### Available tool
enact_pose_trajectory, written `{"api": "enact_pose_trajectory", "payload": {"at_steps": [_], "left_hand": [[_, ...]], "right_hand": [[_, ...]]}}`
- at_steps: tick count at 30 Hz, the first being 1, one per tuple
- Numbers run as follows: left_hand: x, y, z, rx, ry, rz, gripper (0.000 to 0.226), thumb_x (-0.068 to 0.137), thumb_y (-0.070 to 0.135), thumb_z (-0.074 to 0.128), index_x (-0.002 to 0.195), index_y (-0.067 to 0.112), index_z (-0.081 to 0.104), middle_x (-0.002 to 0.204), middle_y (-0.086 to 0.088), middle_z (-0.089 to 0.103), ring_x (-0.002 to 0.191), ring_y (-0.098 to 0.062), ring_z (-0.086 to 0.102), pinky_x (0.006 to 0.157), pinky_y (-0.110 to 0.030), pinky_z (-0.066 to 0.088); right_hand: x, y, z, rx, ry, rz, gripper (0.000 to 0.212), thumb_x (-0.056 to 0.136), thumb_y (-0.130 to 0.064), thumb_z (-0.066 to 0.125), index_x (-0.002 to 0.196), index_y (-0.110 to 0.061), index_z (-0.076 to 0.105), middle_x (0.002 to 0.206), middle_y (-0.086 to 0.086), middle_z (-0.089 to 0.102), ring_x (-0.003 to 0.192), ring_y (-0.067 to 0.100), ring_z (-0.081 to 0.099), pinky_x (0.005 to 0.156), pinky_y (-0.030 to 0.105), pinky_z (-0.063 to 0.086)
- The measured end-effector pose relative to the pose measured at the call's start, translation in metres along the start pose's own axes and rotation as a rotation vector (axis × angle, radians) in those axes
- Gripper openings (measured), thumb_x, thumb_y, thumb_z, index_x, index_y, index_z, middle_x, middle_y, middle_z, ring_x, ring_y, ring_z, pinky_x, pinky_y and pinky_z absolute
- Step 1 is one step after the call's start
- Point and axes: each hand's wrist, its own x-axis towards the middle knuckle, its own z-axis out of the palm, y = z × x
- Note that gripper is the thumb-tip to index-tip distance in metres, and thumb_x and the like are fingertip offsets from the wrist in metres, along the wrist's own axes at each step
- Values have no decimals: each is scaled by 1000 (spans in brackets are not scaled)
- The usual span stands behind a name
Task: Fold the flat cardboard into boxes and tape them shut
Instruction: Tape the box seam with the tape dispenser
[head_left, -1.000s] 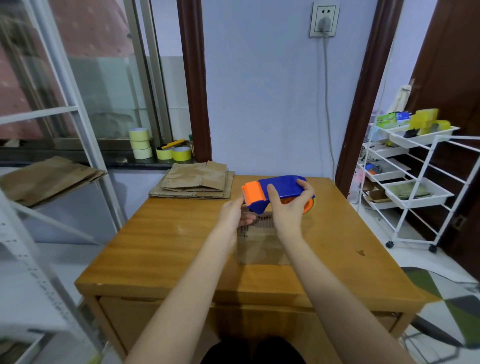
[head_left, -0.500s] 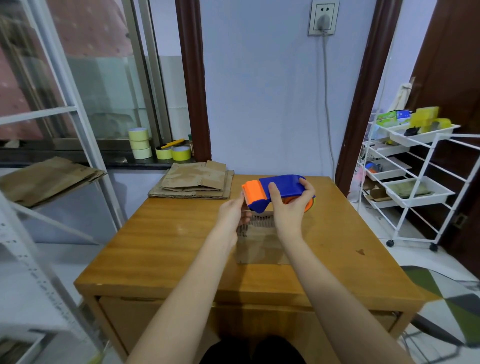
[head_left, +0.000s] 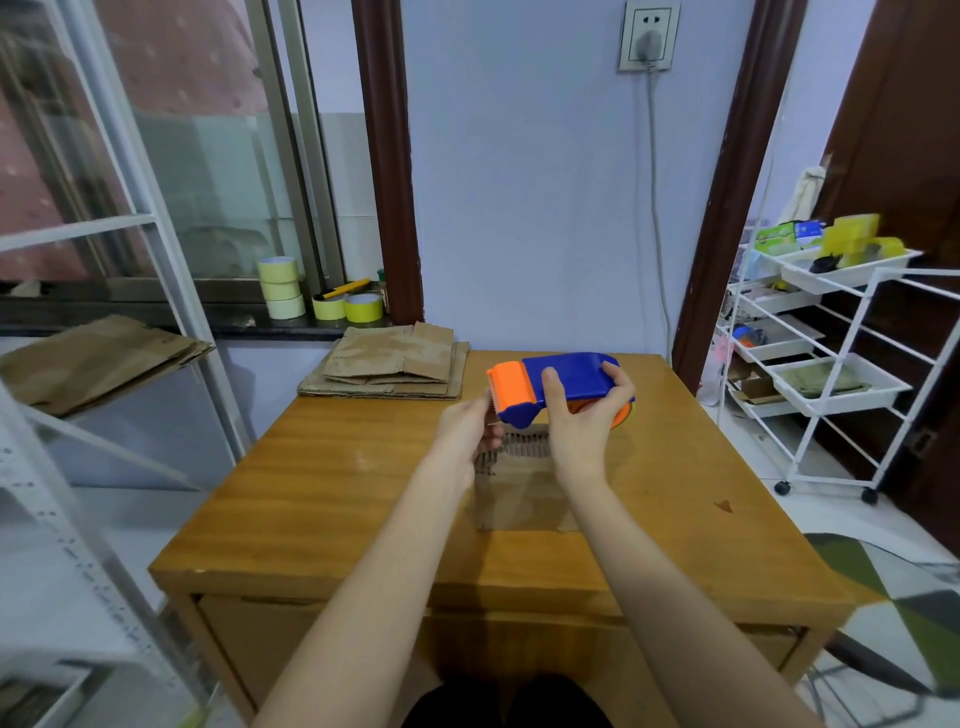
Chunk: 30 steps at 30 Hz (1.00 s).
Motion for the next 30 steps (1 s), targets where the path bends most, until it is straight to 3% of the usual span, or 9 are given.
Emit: {"api": "enact_pose_trajectory", "payload": {"at_steps": [5,9,20,25,30], "left_hand": [[1,2,0,63,9,-10,18,99,19,49,95,6,61,64,-2,56,52,-9,48,48,-17,44],[-1,2,2,137,21,15,22,99,17,45,83,9,58,64,-2,54,54,-9,46,51,-18,42],[-2,5,8,185,58,22,15,98,15,47,96,6,59,65,-1,55,53,-9,45,43,-14,39],[-2,5,8,158,45,8,15,98,16,49,103,7,60,67,-1,57,55,-8,46,48,-15,41],[-1,5,9,139,41,1,14,98,18,50,87,15,58,71,0,59,56,-8,46,52,-18,43]], "right_hand": [[0,1,0,-9,1,-8,64,86,-12,69,132,-10,26,124,5,40,96,4,55,75,13,49],[0,1,0,-1,8,-12,64,86,-11,69,133,-9,26,123,4,40,95,1,55,74,13,49],[0,2,-1,17,13,-14,62,86,-11,69,131,-10,27,125,5,40,94,0,56,74,13,49],[0,2,-1,24,16,-15,62,86,-10,68,132,-8,26,126,6,39,94,0,55,72,12,48],[1,2,-1,23,27,-18,62,86,-11,69,132,-9,26,125,5,39,95,0,55,73,12,48]]}}
